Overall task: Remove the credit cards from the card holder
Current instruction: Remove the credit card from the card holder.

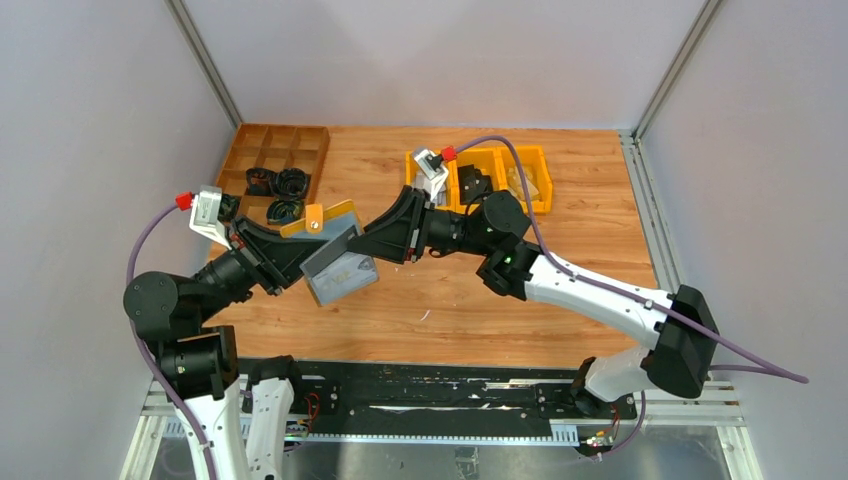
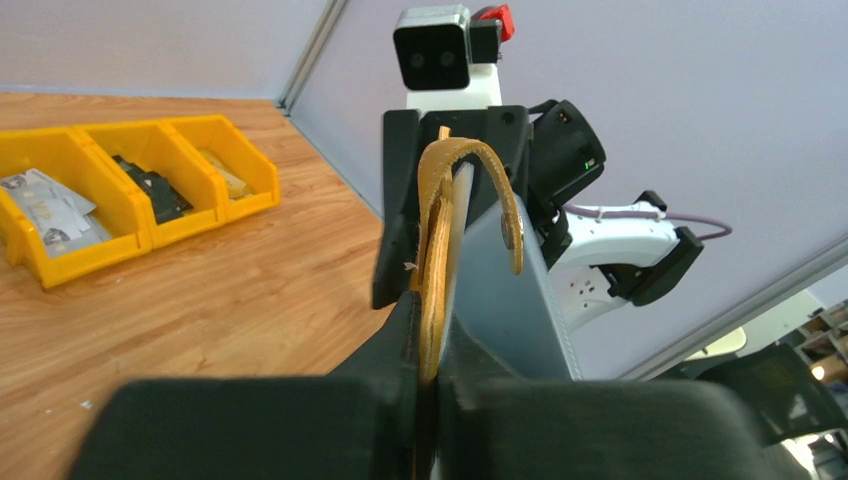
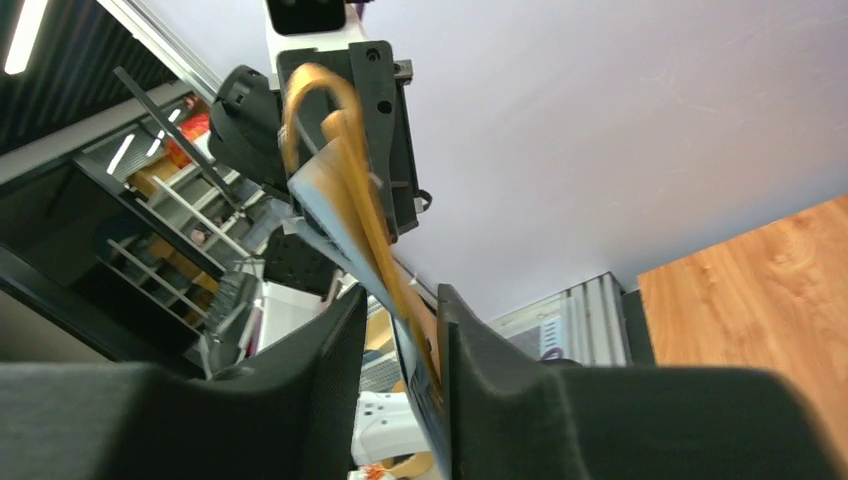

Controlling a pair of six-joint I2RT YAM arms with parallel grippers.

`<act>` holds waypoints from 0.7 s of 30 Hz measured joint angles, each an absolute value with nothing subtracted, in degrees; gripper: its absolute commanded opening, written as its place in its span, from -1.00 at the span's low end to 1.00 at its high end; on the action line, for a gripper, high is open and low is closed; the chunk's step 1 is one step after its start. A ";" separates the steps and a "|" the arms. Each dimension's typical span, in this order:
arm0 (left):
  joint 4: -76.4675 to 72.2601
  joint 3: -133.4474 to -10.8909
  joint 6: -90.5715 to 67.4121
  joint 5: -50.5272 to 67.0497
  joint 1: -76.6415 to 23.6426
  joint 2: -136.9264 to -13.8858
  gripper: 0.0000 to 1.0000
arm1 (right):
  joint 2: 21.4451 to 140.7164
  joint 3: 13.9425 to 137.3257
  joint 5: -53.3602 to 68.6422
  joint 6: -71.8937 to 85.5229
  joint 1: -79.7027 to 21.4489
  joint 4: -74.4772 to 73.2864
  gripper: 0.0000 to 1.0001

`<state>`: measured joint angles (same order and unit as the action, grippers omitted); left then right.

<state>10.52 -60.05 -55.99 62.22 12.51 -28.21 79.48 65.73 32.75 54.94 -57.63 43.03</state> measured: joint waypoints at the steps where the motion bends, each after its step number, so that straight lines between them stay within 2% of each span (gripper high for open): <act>1: 10.83 -59.72 -55.83 62.35 12.51 -28.10 -0.01 | 79.85 65.73 32.75 55.40 -57.63 43.38 -0.68; 2: 11.09 -59.55 -55.37 62.39 12.51 -28.08 0.27 | 80.16 65.73 32.80 55.59 -57.63 43.48 -0.80; 4: 12.14 -59.42 -54.54 61.28 12.58 -28.10 0.46 | 80.55 65.71 33.54 56.42 -57.63 43.35 -1.00; 7: 14.13 -59.61 -52.62 59.57 12.62 -28.21 0.72 | 80.42 65.41 34.50 56.69 -57.78 43.40 -1.00; 16: 18.76 -62.08 -47.22 58.37 12.62 -29.36 0.80 | 77.65 64.86 35.22 55.88 -57.74 38.02 -1.00; 21: 14.90 -62.06 -50.06 59.90 12.58 -29.26 0.80 | 76.12 64.86 35.31 54.04 -57.56 32.80 -1.00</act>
<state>14.90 -62.06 -50.06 59.90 12.58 -29.26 76.12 64.86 35.31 54.04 -57.56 32.80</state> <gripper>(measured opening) 0.899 0.021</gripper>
